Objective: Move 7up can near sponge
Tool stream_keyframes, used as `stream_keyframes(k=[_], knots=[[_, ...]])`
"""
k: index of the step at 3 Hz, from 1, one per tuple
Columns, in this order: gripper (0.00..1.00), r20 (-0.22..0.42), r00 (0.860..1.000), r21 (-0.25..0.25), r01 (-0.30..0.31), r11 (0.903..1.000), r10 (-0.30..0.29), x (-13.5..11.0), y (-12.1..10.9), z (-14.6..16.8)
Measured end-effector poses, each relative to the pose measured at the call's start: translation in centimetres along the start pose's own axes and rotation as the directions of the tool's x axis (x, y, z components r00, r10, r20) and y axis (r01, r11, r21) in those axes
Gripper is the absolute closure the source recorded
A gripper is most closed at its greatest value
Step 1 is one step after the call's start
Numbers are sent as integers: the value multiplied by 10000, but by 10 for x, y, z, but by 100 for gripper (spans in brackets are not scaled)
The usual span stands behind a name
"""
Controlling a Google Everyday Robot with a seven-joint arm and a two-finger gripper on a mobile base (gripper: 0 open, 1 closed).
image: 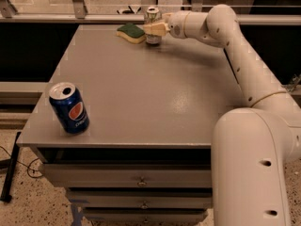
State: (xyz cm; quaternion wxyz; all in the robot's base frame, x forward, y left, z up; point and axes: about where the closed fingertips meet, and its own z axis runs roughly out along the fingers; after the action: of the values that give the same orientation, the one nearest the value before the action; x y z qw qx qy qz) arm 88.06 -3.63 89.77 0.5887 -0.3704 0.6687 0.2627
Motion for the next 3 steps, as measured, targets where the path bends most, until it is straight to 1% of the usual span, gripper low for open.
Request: stream_keyframes(k=[2,3], knots=[[13,-17,9999,-16,153,9999,-153,4,-3,7],[0,-9,9997,49,240,9997,-240,7,-6,5]])
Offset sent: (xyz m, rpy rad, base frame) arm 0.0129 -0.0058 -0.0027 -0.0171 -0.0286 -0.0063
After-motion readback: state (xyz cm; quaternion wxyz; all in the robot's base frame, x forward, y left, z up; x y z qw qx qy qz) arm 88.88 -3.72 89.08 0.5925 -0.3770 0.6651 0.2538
